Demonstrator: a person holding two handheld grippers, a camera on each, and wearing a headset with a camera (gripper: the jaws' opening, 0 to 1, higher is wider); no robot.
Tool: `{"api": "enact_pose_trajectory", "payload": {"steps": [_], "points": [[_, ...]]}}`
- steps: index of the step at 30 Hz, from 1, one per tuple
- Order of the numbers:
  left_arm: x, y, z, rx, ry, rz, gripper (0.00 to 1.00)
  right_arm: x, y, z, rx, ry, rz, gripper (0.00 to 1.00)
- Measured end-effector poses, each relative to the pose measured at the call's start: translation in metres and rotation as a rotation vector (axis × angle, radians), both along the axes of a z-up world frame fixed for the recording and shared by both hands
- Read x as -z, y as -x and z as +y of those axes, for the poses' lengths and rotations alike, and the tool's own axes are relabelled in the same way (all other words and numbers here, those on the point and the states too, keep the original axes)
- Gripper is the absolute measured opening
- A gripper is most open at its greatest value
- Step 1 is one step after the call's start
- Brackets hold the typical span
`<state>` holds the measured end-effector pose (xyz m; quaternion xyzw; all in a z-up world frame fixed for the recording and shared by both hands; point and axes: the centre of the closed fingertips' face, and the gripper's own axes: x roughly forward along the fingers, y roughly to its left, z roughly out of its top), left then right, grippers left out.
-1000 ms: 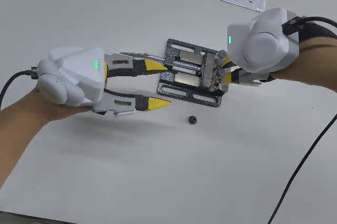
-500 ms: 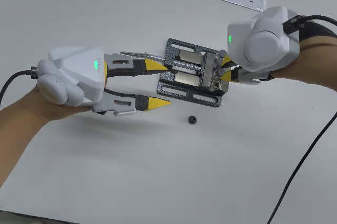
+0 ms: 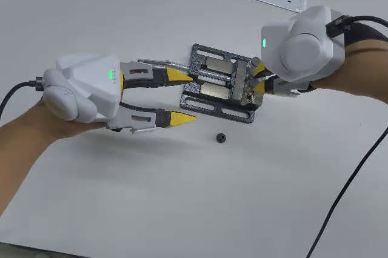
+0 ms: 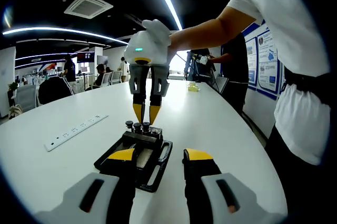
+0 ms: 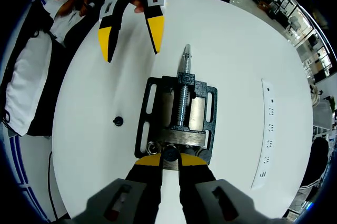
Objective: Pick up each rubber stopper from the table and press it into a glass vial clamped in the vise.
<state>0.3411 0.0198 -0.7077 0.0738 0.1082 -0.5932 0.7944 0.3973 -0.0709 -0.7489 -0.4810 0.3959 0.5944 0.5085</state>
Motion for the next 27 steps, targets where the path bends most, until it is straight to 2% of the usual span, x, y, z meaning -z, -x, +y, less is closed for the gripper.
{"api": "enact_pose_trajectory", "payload": {"steps": [27], "points": [[-0.0005,0.0005,-0.0010,0.001,-0.002,-0.002,0.33,-0.0021,0.0024,-0.0001,-0.039,0.043,-0.007,0.11]]}}
